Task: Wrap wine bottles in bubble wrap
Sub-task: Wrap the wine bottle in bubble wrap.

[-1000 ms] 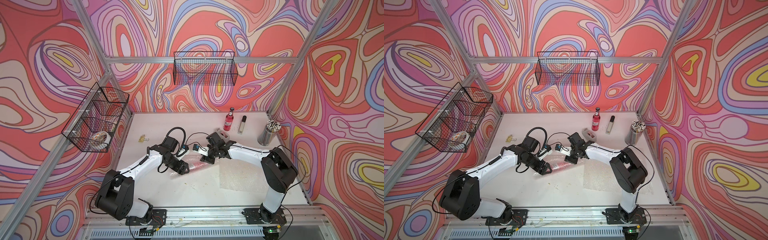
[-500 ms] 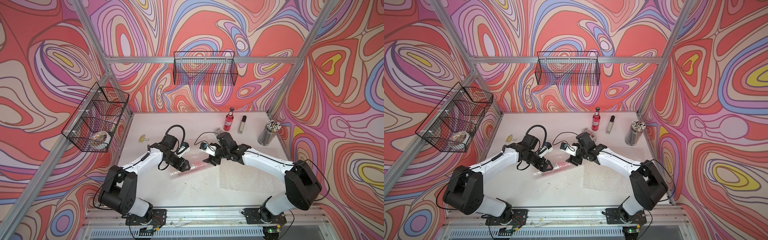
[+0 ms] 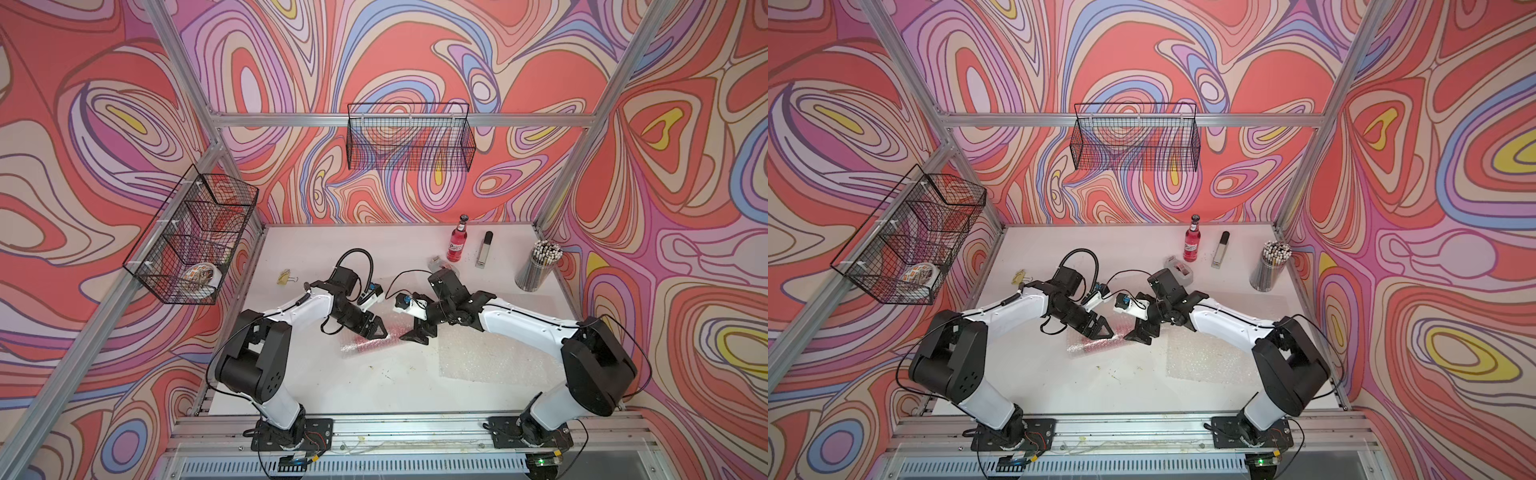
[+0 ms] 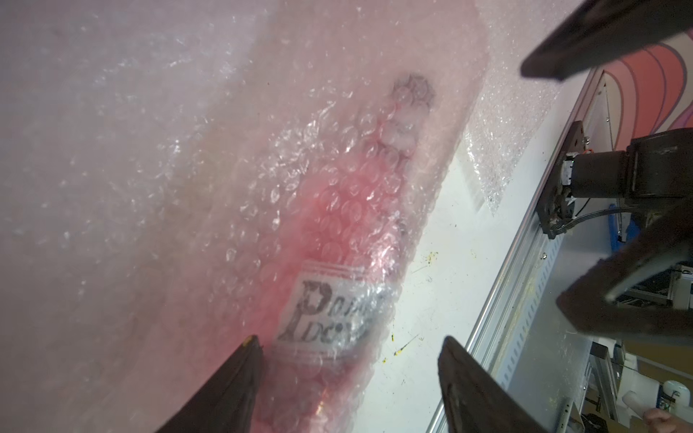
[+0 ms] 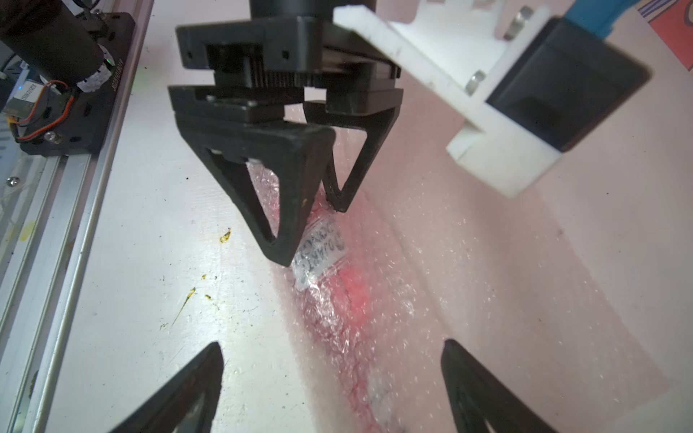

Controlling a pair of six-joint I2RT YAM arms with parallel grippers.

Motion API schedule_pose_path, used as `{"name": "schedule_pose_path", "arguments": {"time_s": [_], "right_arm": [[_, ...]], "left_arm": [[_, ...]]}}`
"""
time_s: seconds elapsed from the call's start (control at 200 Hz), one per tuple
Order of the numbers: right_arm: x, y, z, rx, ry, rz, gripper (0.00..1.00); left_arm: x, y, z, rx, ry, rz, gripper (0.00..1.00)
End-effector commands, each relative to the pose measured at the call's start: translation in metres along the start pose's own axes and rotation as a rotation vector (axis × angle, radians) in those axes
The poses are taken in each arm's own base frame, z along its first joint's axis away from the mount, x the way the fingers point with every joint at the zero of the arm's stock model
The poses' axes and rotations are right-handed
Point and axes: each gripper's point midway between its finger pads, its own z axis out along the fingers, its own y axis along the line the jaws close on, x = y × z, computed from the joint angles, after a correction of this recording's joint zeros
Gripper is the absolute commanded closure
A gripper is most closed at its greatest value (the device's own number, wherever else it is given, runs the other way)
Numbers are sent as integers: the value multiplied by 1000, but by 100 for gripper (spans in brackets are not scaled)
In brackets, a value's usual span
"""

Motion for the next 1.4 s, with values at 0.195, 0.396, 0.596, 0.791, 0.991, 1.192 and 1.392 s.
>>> {"name": "schedule_pose_path", "arguments": {"time_s": [0.195,0.396,0.596,0.791,0.991,1.192,1.392], "right_arm": [[16,20,11,-49,74,-23,8],[25,24,26,-82,105,-36,7],[31,24,39,-92,126,-72,2],[28,22,52,-105,127,-113,2],[31,24,67,-139,132,-127,2],[33,28,73,-175,135,-123,3],[45,38,75,-205,173,-108,6]], "left_arm": [[-1,-18,-1,115,3,6,28],[1,-24,-4,135,6,-11,28],[6,-23,-2,134,46,-63,29],[11,-25,-3,132,35,-79,29],[7,-24,-3,128,46,-83,29],[0,-30,-15,115,14,-62,26],[8,-29,-26,53,36,-49,22]]}}
